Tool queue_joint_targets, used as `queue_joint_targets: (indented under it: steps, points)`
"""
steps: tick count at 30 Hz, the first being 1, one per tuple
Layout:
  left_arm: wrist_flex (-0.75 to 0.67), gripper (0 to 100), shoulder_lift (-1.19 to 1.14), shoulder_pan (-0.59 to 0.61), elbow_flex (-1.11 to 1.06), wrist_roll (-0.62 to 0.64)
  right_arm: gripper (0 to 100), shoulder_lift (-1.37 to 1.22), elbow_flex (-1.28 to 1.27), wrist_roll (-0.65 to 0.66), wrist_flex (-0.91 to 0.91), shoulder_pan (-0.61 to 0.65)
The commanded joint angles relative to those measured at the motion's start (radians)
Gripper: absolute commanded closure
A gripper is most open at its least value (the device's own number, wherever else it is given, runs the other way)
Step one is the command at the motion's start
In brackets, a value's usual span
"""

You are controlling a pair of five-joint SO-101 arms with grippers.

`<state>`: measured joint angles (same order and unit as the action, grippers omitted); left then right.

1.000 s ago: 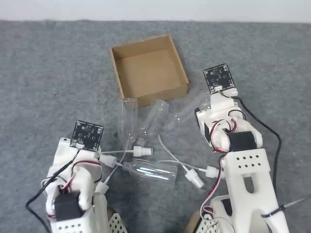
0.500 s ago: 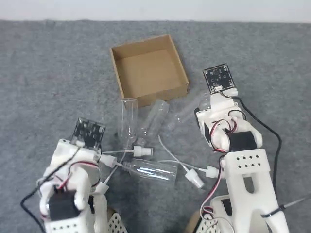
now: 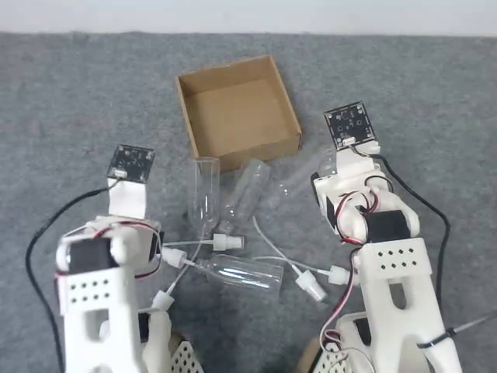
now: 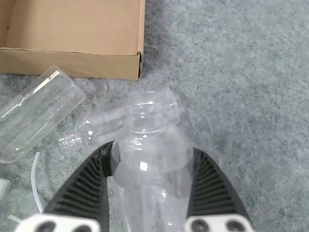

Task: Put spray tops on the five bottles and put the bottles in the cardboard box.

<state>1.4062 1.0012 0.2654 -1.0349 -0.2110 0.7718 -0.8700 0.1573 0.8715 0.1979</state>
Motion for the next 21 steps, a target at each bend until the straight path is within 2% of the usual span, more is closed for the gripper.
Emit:
queue_joint_targets:
  steps: [1, 13, 21]
  points:
    - [0.005, 88, -0.098, -0.006, 0.064, 0.083, 96.8, 0.039, 0.011, 0.0, -0.022, -0.018]
    - [-0.069, 88, -0.305, -0.138, 0.058, 0.307, 96.8, 0.039, 0.011, 0.0, -0.022, -0.018]
    - [-0.101, 88, -0.46, -0.173, 0.071, 0.413, 96.8, 0.039, 0.011, 0.0, -0.022, -0.018]
